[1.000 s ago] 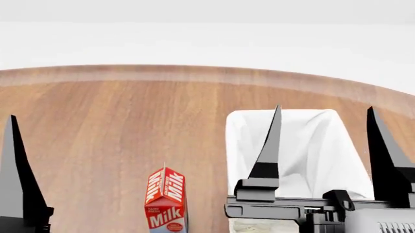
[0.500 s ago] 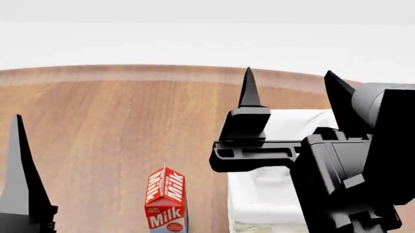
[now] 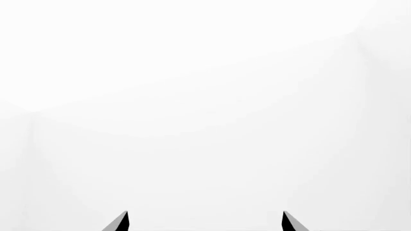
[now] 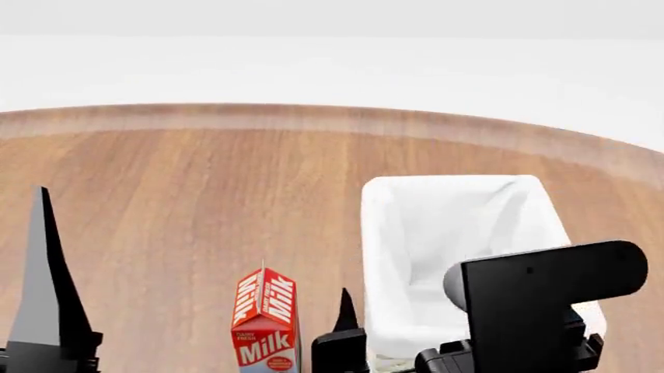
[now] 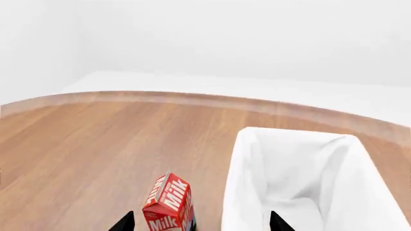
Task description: Pick up the alphabet soup and the tomato sauce, and put them in the basket.
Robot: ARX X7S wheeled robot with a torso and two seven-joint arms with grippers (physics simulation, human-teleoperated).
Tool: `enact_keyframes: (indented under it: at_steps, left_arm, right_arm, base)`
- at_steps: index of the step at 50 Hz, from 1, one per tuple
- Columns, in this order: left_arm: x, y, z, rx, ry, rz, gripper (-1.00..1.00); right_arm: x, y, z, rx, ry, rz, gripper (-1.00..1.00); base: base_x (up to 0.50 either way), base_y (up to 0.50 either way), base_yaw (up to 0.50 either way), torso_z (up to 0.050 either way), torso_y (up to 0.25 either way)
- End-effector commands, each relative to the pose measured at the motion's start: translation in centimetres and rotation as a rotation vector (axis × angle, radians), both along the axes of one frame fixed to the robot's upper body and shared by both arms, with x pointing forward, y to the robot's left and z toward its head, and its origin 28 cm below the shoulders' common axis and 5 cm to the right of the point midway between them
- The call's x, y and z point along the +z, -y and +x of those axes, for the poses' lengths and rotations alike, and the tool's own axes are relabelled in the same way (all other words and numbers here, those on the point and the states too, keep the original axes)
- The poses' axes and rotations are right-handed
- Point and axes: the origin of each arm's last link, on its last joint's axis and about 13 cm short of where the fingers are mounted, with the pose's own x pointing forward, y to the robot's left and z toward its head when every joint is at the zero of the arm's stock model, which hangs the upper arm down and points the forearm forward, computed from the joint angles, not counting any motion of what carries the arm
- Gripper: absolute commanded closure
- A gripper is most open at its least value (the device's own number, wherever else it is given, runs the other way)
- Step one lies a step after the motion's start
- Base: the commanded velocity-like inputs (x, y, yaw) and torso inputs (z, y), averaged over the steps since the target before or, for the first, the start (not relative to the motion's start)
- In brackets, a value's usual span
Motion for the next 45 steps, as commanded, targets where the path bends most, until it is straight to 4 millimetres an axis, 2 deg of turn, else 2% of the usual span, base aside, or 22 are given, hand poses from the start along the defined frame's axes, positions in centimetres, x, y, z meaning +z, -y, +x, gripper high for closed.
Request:
enact_keyframes:
  at_steps: [1,7,15,34,37,45]
  left_arm:
    - [0.0,0.1,0.0,-0.001,-0.004,0.003,-1.0]
    - [0.2,0.0,-0.1,0.003,0.003,0.0,-1.0]
    - [0.2,0.0,0.0,0.001,0.003,-0.001,-1.0]
    - [0.1,0.0,-0.1,0.001,-0.003,-0.001,-1.0]
    - [0.1,0.0,-0.1,0.002,-0.001,-0.002,-1.0]
    - [0.2,0.0,-0.2,0.006,-0.001,-0.001,-1.0]
  right_arm:
    - [-3.2,-0.2,-1.5,0.023,-0.15,-0.061,-1.0]
    - [-3.6,-0.3,-2.0,0.028,-0.237,-0.08,-1.0]
    - [-7.0,-0.7,-3.9,0.075,-0.382,-0.147,-1.0]
    - [-9.3,-0.7,-8.5,0.127,-0.492,-0.237,-1.0]
    - [-9.2,-0.7,-8.8,0.132,-0.499,-0.235,-1.0]
    - [-10.8,-0.3,-10.0,0.136,-0.567,-0.283,-1.0]
  base:
    - [0.0,0.0,0.0,0.0,0.0]
    - [0.0,0.0,0.0,0.0,0.0]
    - [0.0,0.0,0.0,0.0,0.0]
    - [0.0,0.0,0.0,0.0,0.0]
    - [0.0,0.0,0.0,0.0,0.0]
    - [0.0,0.0,0.0,0.0,0.0]
